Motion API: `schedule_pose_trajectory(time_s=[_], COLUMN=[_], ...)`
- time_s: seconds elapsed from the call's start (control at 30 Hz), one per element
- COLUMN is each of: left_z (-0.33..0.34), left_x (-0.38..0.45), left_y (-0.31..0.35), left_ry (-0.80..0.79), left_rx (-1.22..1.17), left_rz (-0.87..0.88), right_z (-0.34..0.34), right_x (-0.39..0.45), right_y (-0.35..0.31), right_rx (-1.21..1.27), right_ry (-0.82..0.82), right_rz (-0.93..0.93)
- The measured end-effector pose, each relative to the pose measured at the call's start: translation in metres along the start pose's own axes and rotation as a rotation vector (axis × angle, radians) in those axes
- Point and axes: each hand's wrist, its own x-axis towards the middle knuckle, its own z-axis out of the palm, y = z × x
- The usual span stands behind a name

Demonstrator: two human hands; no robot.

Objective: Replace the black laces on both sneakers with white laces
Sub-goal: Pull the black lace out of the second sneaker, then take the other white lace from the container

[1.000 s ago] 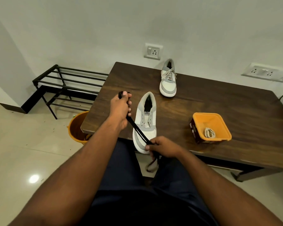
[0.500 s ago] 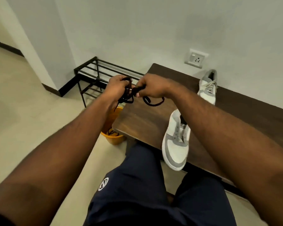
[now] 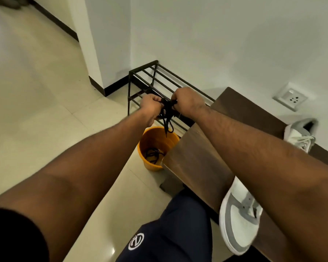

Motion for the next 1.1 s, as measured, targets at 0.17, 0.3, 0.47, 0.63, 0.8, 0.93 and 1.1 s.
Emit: schedule_pose_trajectory(time_s=[0.17,0.3,0.47,0.63,0.8,0.93,1.1], left_z=[-0.001,-0.005,-0.011,0.005,0.03,0.059,0.126], left_x=[0.026,0.034,0.041,0.04,0.021,-0.002,-0.059], left_y=[-0.014,-0.024,-0.043,-0.055,-0.043,-0.024,-0.004], left_ry=[-0.094,-0.167,-0.16,-0.103,-0.115,-0.14,-0.246], left_rx=[0.062,0.114,0.148,0.167,0.196,0.217,0.224], left_rz=[-0.014,-0.01,-0.087,-0.086,-0.009,0.068,0.172], right_z=[0.021,0.046,0.068,0.07,0.054,0.029,0.001], right_x=[0.02,0.03,0.034,0.024,0.002,-0.028,-0.099], right_y=[-0.001,0.004,0.012,0.025,0.039,0.052,0.102], right_rx=[0.094,0.156,0.211,0.211,0.177,0.157,0.195], right_ry=[-0.056,-0.096,-0.172,-0.176,-0.149,-0.087,0.079], right_rz=[0.081,0.106,0.147,0.175,0.187,0.213,0.287])
